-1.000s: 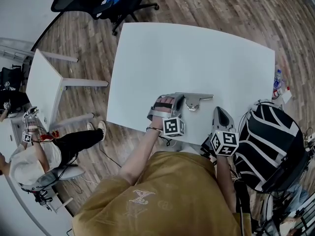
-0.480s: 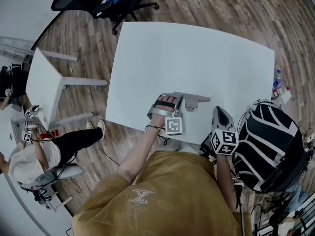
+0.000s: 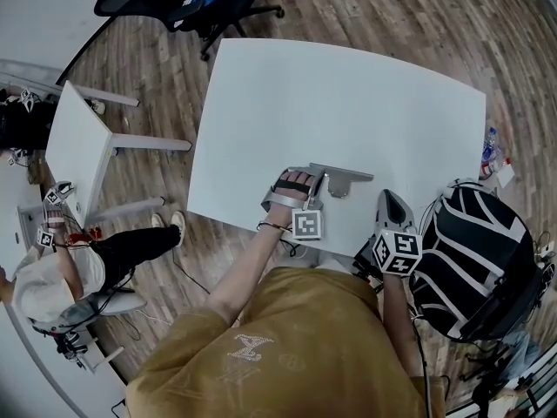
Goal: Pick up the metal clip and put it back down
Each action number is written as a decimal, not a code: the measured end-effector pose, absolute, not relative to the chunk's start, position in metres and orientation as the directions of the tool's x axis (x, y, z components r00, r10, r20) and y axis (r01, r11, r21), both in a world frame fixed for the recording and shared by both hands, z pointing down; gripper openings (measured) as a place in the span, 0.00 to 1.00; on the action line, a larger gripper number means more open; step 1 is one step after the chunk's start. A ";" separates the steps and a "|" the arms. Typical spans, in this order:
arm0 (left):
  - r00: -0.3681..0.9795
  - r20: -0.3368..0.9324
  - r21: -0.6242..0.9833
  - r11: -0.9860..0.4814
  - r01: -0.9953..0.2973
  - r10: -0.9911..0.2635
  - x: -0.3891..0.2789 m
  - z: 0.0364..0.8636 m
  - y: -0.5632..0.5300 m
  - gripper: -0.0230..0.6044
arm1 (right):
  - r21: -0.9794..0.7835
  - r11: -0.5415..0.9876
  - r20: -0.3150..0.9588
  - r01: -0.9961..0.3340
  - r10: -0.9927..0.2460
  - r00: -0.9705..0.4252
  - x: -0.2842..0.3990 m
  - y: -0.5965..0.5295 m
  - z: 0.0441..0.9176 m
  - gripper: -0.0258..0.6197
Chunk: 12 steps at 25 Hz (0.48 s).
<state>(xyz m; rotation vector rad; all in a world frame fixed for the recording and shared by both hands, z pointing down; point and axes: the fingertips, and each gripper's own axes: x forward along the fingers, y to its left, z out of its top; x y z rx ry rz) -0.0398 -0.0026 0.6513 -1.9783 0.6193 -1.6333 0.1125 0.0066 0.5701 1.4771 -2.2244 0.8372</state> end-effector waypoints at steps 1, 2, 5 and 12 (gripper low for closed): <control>0.180 0.762 -0.626 -0.779 -0.038 -0.622 -0.040 0.651 -0.002 0.05 | -0.284 0.283 0.575 -0.916 -0.714 -0.399 0.113 0.007 0.570 0.05; 0.179 0.759 -0.630 -0.776 -0.039 -0.625 -0.040 0.651 -0.003 0.05 | -0.286 0.280 0.575 -0.917 -0.715 -0.397 0.113 0.007 0.570 0.05; 0.180 0.724 -0.668 -0.742 -0.055 -0.666 -0.044 0.644 -0.009 0.06 | -0.294 0.269 0.569 -0.917 -0.722 -0.394 0.113 0.008 0.568 0.05; 0.192 0.748 -0.616 -0.772 -0.157 -0.636 -0.049 0.641 0.002 0.10 | -0.291 0.255 0.568 -0.922 -0.729 -0.381 0.117 0.015 0.567 0.05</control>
